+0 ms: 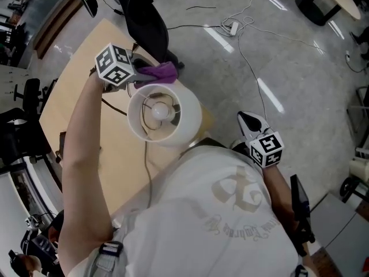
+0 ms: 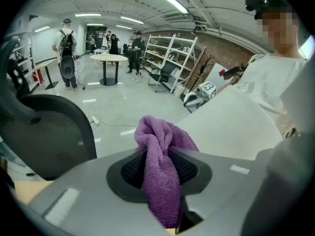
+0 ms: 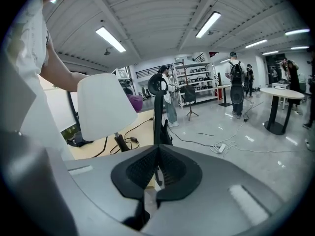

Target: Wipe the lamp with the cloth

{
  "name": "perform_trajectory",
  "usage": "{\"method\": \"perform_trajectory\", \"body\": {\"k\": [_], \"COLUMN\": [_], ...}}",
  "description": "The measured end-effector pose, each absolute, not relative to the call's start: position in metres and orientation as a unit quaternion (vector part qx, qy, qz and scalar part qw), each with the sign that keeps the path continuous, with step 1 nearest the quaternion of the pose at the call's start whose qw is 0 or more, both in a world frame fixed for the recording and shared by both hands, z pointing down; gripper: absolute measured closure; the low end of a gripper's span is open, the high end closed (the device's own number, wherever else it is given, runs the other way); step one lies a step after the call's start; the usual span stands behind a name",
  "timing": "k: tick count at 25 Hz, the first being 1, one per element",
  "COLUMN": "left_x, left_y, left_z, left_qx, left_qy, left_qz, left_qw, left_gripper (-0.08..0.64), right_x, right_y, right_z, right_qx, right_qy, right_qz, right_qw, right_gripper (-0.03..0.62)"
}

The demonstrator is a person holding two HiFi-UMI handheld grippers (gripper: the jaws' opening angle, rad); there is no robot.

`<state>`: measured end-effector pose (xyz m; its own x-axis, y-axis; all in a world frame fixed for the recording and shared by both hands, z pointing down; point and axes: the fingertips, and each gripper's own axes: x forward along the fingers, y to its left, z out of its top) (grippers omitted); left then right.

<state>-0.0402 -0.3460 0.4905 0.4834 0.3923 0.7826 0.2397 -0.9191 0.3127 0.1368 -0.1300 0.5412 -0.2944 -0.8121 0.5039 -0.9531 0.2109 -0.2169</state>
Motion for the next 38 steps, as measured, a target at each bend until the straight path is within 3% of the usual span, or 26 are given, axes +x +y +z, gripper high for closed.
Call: {"method": "perform_trajectory", "body": {"k": [9,20,26,38], "left_x": [-0.055,-0.101,-0.114,-0.110], "left_y": [-0.371,-0.384,-0.363,-0.324], "left_z": [0.504,0.378,0.330,0.378], "left_qx": [0.892,0.953,0.965,0.965], "left_qy": [0.062,-0.090,-0.122,-0.070], "left_qz": [0.442,0.289,0.227,0.217], "left_qw": [0.074,0.024,0.048,0.129], "left_gripper": [0.451,0.451,0.451,0.453], "right_x": [0.118,0.107,0.095,0.105], "right_y": [-0.133,-0.157,-0.163,-0.155], "right_z": [0.541,0.523,0.524,0.539], "right_qx": [0.567,0.552,0.526,0.513], "right_qy": [-0.773,-0.796,-0.814,-0.819], "right_qz": [0.246,0.212,0.209,0.217], "right_qw": [0.145,0.131,0.129,0.139], "right_gripper": [0.578,0.579,0.579,0.578]}}
